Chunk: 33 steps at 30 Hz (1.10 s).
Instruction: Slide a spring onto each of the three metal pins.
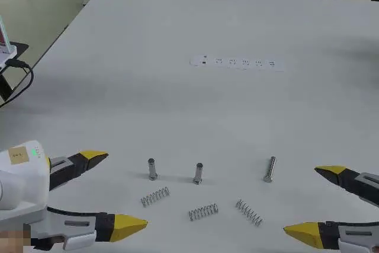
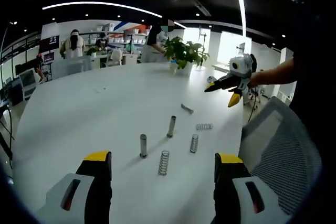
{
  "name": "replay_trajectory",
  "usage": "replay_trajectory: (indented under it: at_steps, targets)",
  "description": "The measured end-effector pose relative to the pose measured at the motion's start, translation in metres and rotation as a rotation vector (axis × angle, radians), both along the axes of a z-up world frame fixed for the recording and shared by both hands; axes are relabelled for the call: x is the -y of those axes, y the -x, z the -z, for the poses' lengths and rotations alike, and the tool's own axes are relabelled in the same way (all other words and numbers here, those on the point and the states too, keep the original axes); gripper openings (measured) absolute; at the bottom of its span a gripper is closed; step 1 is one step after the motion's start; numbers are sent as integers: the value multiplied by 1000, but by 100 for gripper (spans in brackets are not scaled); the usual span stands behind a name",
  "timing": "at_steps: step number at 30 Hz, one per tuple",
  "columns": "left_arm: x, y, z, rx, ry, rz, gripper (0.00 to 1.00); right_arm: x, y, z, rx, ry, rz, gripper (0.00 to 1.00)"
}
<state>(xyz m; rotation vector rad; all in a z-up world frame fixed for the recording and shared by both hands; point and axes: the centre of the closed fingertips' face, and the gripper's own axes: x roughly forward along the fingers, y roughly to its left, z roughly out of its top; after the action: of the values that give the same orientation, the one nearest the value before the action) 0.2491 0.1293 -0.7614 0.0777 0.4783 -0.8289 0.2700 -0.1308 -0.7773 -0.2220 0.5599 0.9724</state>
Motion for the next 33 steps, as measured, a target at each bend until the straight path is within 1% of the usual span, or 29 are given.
replay_trajectory:
  at_steps: [5,8,12,17,20,23,25,29,32,33]
  targets:
    - [-2,0,0,-1,-3,-9,86,0,0,2,-1,5,-5,85]
    - [-1,1,-1,-4,5,-11,85,0,0,3,-2,7,-10,85]
    - [0,3,0,-6,-1,-6,84,-1,-1,3,-1,16,-14,85]
    - [-1,4,1,-9,5,-12,85,0,-3,2,-1,4,-4,84]
    - [-2,6,3,-9,-2,-11,85,0,-4,1,-2,4,0,84]
    - [-3,5,2,-11,8,-21,85,1,-4,1,-3,5,3,84]
    - [-3,5,0,-12,24,-29,85,2,-4,2,-7,3,6,84]
    - [-3,3,-1,-7,33,-39,86,1,-4,1,-7,2,9,84]
    - [0,3,1,-5,20,-22,86,0,-5,-1,-3,0,8,84]
    - [1,3,1,2,7,-11,87,0,-5,-2,-1,-1,7,84]
